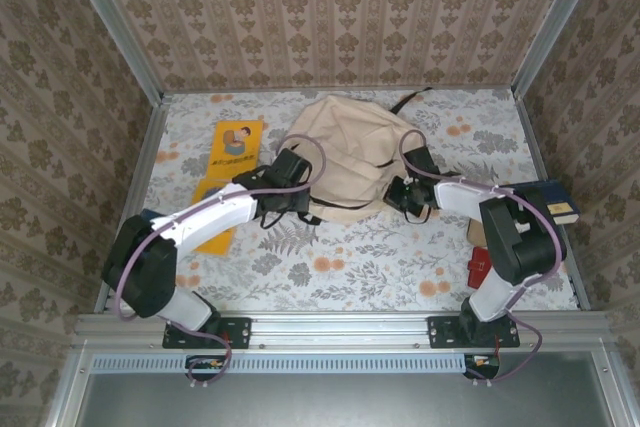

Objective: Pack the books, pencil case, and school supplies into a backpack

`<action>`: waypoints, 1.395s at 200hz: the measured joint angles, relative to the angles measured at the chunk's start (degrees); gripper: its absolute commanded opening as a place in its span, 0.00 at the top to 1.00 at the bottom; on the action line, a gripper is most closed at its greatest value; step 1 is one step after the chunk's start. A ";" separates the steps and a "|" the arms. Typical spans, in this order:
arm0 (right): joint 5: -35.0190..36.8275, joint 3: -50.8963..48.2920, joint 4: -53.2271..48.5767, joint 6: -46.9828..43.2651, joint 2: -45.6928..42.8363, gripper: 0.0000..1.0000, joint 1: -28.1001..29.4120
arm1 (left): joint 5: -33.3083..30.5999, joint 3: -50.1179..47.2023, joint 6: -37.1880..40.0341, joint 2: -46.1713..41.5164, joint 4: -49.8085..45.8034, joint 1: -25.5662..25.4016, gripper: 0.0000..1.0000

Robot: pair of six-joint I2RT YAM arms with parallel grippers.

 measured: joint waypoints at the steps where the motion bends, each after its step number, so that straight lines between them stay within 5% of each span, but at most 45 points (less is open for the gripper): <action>1: -0.02 0.15 -0.07 -0.13 0.09 0.94 0.00 | -0.04 -0.11 0.00 -0.13 0.02 -0.11 1.00; 46: -1.29 7.91 -2.34 -8.17 5.22 0.87 -0.72 | -0.83 -3.65 -3.45 -4.87 0.35 -8.41 1.00; 89: -2.01 10.25 -4.09 -10.51 5.84 0.49 -2.91 | -1.64 -3.52 -6.73 -4.17 1.20 -12.96 1.00; 115: -2.86 6.71 -4.68 -7.26 1.22 0.33 -3.76 | -1.68 -2.78 -7.87 -2.93 0.70 -12.96 1.00; 177: -8.24 -10.82 0.24 12.61 -17.70 0.18 2.29 | 0.24 -1.53 -8.11 -2.58 -0.98 -12.85 1.00; 227: -5.84 -16.04 10.19 30.27 -21.53 0.16 11.78 | 5.35 -1.46 -6.62 -2.51 -0.11 -12.11 1.00; 279: -2.64 -16.13 21.33 38.40 -13.64 0.34 13.77 | 8.92 0.00 -3.43 -1.66 0.85 -10.62 1.00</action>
